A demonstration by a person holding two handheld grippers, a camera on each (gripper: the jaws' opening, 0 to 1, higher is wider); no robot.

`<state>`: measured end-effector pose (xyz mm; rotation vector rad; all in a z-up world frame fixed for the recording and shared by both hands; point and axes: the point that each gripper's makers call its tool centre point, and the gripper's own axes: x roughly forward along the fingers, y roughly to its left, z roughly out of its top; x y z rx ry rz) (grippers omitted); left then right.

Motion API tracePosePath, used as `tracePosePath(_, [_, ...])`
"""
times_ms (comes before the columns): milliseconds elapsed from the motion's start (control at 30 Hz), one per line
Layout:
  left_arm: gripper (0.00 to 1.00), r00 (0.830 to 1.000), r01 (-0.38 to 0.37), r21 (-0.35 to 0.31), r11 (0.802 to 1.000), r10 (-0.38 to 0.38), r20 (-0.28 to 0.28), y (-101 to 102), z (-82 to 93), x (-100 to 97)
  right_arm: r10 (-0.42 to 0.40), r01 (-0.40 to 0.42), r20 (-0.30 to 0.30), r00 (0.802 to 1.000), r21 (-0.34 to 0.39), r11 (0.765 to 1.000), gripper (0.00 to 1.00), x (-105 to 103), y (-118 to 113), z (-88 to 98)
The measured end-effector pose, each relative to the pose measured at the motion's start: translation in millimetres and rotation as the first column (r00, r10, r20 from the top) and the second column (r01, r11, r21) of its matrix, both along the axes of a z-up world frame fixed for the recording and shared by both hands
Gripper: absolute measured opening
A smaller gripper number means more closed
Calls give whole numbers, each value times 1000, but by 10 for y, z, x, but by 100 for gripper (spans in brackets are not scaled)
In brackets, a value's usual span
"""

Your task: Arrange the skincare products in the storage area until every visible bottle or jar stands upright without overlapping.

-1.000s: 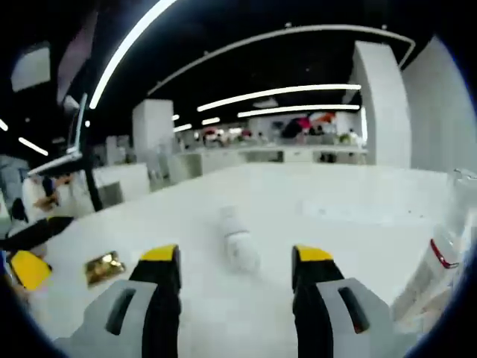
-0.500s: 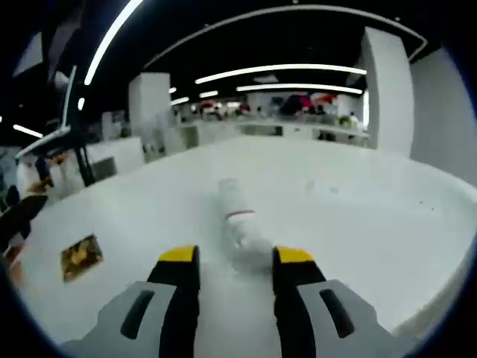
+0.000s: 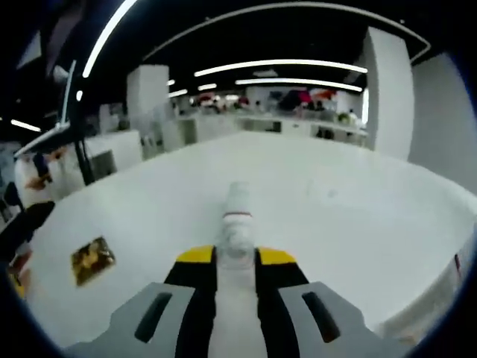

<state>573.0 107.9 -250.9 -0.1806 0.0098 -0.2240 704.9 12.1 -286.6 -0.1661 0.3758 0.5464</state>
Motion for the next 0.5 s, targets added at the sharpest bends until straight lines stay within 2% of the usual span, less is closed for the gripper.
tracePosePath(100, [84,1000,4,1,1000,-4,-1,-5,-2,15,15,-14,34,999,-25,1000,18,-34,-79,163])
tracePosePath(167, [84,1000,3,2,1000,-3,-2,-20,-7,-7,30,-29,10,999,-70,997,18,-109,-122,204])
tracePosePath(233, [84,1000,3,-2,1000,-3,-1,-16,0,-5,36,-34,23,999,-69,997,18,-229,-159,274])
tracePosePath(400, [84,1000,9,-8,1000,-9,5,-85,14,-95,48,-45,31,998,-88,995,18,-125,-229,510])
tracePosePath(500, [84,1000,11,-6,1000,-11,4,-39,12,-49,48,-46,21,999,-82,996,18,-227,-300,621])
